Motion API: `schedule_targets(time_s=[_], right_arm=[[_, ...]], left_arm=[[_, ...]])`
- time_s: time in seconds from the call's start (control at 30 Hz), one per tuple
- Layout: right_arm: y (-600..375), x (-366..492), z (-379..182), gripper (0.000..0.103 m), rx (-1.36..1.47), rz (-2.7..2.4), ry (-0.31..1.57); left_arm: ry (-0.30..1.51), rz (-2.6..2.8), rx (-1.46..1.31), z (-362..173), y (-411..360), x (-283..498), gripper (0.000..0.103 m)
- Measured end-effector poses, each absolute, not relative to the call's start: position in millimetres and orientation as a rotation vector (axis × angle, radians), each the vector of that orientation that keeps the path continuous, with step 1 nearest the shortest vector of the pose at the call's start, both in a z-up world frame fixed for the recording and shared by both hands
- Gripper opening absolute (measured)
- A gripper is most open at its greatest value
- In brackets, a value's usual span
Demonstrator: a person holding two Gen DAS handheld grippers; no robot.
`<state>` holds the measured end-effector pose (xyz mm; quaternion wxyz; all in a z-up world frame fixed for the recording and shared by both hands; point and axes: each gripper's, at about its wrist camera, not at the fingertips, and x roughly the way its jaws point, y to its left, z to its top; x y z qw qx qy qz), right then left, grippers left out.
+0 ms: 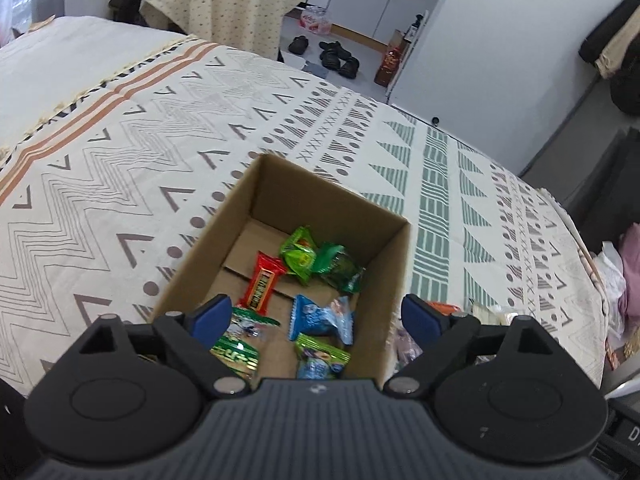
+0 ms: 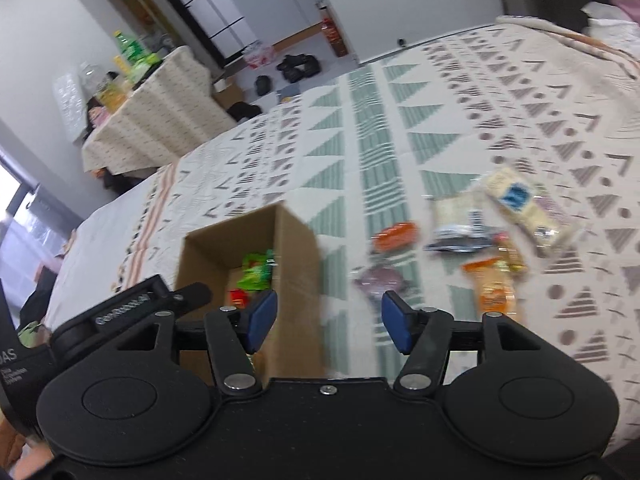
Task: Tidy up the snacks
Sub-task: 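Move both open tools back to the snack pile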
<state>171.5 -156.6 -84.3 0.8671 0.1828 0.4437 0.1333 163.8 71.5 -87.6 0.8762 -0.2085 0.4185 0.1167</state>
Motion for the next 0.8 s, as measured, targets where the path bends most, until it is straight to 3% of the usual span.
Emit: schedule_targets(time_s=[0.5,0.8], right_arm=[[-236.9,154.8,-83.6,0.092,0.386,0.164,0.87],[-274.1,150.0,-91.0,0.096,0.383,0.123,0.872]], left_arm=[[0.881,0.153,-0.352,-89.4,9.6,164.2,0.093],[0.904,0.1,-0.266,-94.7,-27.2,170.2,0.093]])
